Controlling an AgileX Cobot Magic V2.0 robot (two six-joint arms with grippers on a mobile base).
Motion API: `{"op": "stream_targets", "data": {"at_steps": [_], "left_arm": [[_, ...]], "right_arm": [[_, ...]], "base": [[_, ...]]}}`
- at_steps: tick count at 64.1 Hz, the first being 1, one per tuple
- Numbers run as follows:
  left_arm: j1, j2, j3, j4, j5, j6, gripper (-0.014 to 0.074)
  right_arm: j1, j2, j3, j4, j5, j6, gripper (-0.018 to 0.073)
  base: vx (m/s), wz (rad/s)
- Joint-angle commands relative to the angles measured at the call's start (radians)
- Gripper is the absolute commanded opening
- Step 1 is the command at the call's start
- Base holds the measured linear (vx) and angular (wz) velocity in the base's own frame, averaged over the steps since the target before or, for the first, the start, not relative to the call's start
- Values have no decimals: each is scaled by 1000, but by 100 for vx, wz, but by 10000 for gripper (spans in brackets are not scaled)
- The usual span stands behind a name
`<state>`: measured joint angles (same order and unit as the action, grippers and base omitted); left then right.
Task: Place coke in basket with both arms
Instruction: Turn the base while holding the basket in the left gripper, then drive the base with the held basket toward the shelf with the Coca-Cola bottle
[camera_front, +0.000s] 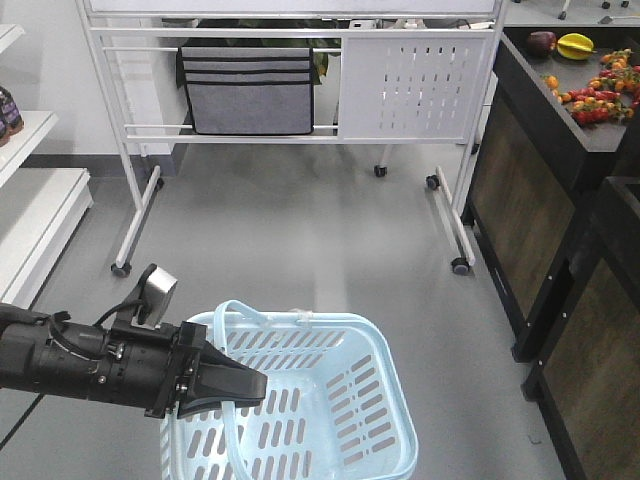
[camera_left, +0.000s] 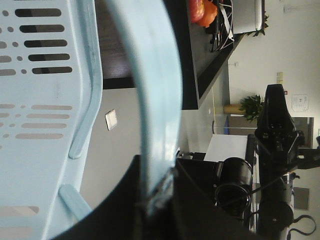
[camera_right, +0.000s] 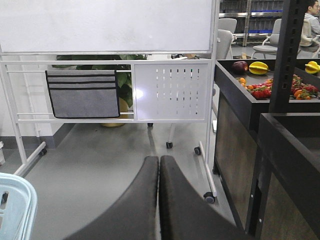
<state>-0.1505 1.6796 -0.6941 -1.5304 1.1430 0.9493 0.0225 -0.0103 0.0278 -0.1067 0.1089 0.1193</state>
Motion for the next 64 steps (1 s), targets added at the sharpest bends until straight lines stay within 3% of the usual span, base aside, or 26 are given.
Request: {"op": "stream_targets", "data": {"at_steps": [1,64], "left_arm": [[-3,-48,-18,-66,90,9,-6],[-3,-48,-18,-66,90,9,-6]], "right_arm": [[0,-19,11,-5,-70,-12,-10],[0,-19,11,-5,-70,-12,-10]], "base": [[20,2],[18,-2]]}}
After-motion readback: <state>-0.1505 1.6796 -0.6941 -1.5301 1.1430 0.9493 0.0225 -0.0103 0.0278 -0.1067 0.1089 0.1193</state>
